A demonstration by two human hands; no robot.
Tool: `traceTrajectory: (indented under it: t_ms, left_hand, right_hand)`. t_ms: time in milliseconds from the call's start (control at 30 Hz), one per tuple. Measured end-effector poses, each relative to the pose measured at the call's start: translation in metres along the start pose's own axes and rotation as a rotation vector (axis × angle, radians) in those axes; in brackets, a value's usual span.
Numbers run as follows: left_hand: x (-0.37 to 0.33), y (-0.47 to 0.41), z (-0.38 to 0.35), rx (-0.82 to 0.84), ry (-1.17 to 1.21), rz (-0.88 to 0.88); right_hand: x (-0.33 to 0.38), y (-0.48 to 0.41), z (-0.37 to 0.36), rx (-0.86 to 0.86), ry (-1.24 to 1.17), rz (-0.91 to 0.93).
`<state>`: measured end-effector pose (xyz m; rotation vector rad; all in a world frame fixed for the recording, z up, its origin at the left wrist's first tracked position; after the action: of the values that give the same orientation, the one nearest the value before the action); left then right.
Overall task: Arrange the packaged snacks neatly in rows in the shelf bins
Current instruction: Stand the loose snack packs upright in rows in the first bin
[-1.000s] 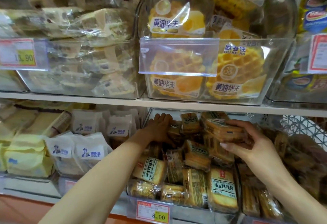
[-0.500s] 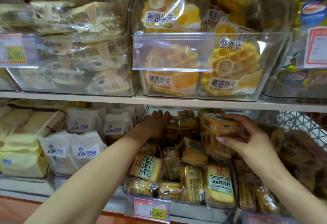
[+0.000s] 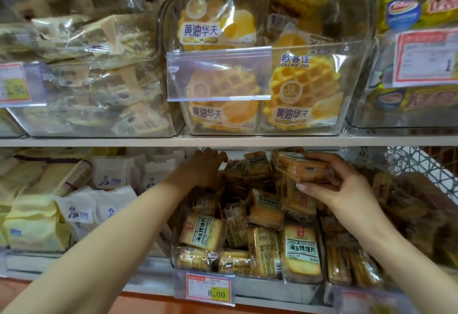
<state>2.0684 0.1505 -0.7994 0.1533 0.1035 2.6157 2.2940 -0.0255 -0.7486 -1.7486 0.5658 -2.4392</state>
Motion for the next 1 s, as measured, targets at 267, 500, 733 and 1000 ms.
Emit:
traceTrajectory:
  t_ms: [267, 500, 733, 1000]
  left_hand:
    - [0.012, 0.011, -0.002, 0.002, -0.204, -0.138]
    - [0.01, 0.012, -0.001, -0.112, -0.224, -0.078]
    - [-0.001, 0.023, -0.009, -0.169, -0.254, -0.072]
    - [-0.001, 0.008, -0.004, -0.174, -0.337, 0.024]
  right_hand:
    - [-0.002, 0.0, 0.007, -0.007, -0.011, 0.004]
    - [-0.002, -0.002, 0.008, -0.014, -0.016, 0.025]
    - [-0.003, 0.0, 0.009, -0.003, -0.017, 0.022]
    - [-0.003, 0.0, 0.006, 0.002, -0.011, 0.03]
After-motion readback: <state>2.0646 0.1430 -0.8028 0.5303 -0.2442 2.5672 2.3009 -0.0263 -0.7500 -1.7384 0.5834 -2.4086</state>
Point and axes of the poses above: each hand's wrist, its own y-axis away from the middle knuckle, its own z-axis out of the back of the hand, x = y × z, the point moved 5 cm from there along -y, towards the middle knuckle, and after that the axes turned 5 degrees about y, right-handed, at the moved point
